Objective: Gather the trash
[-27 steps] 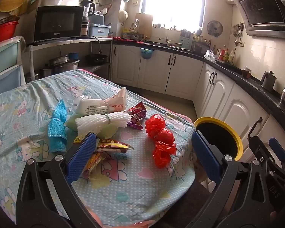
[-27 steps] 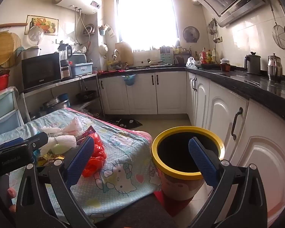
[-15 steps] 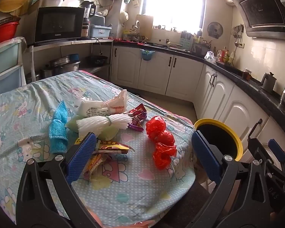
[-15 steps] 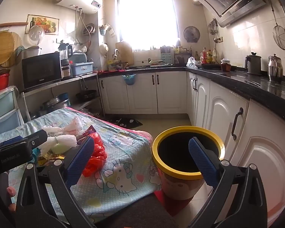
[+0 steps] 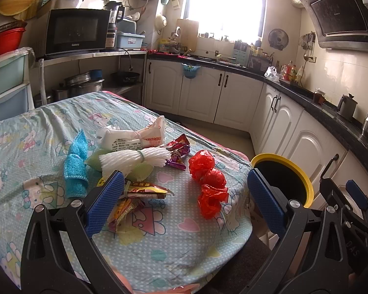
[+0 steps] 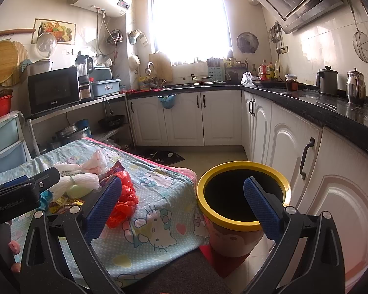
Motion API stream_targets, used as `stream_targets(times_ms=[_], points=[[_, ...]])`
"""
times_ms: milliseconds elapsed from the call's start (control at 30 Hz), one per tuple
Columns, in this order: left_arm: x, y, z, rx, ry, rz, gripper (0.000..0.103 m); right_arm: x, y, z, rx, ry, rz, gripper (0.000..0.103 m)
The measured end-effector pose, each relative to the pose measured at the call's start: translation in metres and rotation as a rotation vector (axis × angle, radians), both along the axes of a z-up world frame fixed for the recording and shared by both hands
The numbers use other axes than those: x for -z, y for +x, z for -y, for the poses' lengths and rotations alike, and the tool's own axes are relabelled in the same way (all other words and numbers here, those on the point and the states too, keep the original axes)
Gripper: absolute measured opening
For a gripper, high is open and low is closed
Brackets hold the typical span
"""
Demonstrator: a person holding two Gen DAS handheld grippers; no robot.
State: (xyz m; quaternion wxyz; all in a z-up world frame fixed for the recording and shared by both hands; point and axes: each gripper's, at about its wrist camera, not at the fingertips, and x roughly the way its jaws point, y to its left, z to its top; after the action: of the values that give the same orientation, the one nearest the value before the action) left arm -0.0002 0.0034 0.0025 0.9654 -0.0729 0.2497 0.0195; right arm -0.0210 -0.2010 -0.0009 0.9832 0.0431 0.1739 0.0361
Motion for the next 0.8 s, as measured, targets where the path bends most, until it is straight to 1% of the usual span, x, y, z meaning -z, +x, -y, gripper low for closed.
stream_targets(times_ms=[800], points=[[-0.0002,-0.0007,-0.0002,-0.002,0.0,0.003,0.092,-0.0018,0.0003,0.0008,0.0,0.001,-0.003,0.097]])
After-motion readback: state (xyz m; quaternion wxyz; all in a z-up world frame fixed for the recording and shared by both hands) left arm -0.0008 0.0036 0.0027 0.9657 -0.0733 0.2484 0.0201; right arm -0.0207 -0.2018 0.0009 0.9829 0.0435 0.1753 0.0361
